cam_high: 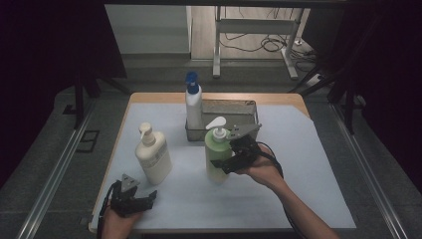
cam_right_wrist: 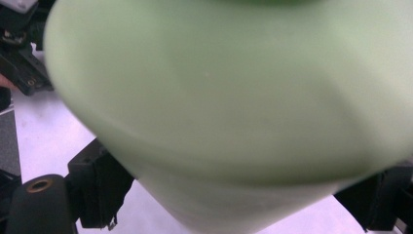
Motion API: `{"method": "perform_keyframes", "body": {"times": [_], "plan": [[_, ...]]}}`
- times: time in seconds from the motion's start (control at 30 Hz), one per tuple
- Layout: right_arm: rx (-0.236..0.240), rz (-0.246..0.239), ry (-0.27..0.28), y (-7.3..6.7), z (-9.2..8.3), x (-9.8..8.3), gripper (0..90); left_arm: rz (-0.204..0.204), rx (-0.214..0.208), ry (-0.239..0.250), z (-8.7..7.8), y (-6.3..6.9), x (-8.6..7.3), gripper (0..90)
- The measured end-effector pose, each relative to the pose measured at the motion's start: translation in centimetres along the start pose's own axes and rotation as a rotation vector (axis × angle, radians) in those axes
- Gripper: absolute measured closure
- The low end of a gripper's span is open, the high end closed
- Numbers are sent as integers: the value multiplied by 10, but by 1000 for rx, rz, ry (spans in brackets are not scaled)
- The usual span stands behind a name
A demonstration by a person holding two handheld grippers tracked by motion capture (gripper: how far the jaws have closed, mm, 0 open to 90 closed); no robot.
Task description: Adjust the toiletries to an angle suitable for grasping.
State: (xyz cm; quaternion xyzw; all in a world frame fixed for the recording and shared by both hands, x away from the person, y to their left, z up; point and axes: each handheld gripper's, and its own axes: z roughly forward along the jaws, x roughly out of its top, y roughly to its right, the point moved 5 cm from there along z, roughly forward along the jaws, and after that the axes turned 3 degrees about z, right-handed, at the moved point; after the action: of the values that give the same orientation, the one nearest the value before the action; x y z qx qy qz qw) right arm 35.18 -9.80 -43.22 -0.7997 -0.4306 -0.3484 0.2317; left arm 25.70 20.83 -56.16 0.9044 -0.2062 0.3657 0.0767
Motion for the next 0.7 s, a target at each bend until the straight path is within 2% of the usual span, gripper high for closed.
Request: {"method": "perform_keyframes", "body": {"times": [0.37, 0.7], "plan": [[-19, 11, 3, 11, -10, 19, 122, -3, 0, 2, 0, 0, 0, 125], [-43, 18, 30, 19, -18, 41, 122, -3, -1, 2, 0, 0, 0, 126]]}}
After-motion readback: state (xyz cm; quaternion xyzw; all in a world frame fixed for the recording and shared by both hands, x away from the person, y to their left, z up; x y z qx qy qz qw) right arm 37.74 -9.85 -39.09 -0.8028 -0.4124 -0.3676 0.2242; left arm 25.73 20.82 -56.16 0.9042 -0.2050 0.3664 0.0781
